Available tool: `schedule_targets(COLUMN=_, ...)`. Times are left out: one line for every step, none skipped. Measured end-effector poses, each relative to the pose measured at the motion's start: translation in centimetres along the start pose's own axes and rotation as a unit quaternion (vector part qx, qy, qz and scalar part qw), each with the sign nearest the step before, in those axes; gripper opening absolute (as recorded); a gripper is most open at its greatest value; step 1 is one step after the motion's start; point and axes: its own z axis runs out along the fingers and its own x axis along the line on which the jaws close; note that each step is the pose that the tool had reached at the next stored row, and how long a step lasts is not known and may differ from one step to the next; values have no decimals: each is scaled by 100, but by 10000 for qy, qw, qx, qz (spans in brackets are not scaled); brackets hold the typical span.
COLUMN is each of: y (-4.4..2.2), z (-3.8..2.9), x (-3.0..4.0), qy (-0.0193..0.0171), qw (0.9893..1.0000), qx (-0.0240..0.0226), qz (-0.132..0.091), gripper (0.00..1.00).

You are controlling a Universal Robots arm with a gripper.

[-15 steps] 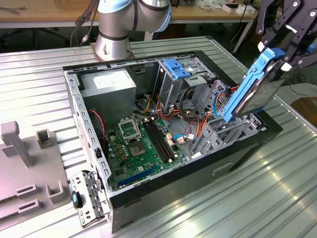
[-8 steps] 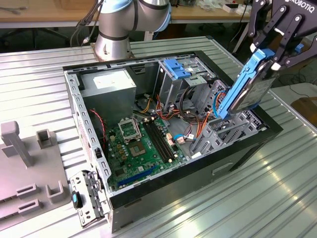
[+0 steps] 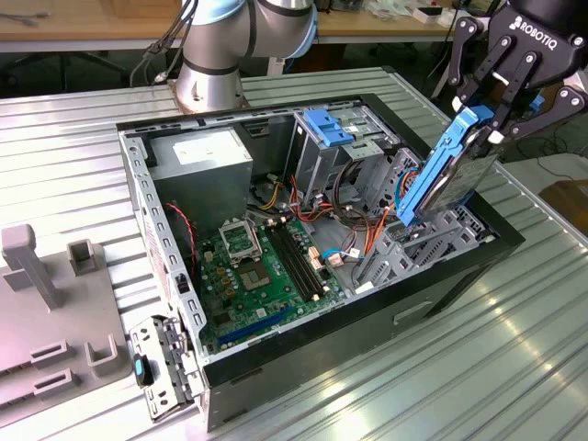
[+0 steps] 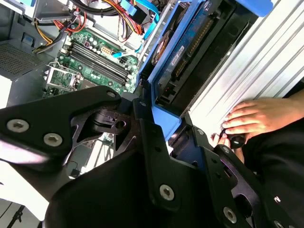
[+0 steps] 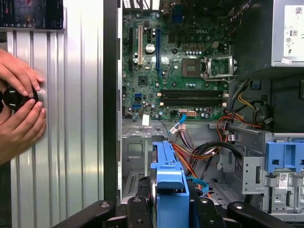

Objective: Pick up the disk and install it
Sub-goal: 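Insert the disk into the insertion slot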

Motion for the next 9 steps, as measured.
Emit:
schedule_targets(y=0, z=8, x=-2, qy=0, qw=10000, qx=0, qz=12, gripper=37)
schedule_targets(y=0, z=18, x=-6, qy=4, qw=10000, qx=1, qz=97, gripper=37)
schedule_targets(y=0, z=22, x=-7, qy=5, qw=9999, qx=1, qz=135, gripper=37)
schedule_targets(y=1, z=25, x=-7, qy=6, qw=9999, qx=-3, qz=147, gripper=37)
schedule_targets(y=2, z=35, x=-8, qy=12, qw=9999, qx=-20, qz=158, gripper=37)
schedule_targets(y=1, z=42, x=-8, qy=15, qw=9999, qx=-28, qz=159, gripper=37)
schedule_targets(y=2, z=50, x=-8, qy=17, qw=9999, qx=-35, qz=160, gripper=37)
schedule_targets(y=2, z=67, x=-8, qy=17, qw=9999, qx=-46, qz=160, gripper=37)
schedule_targets(y=3, z=85, x=-8, qy=17, qw=9999, qx=-50, qz=160, gripper=37)
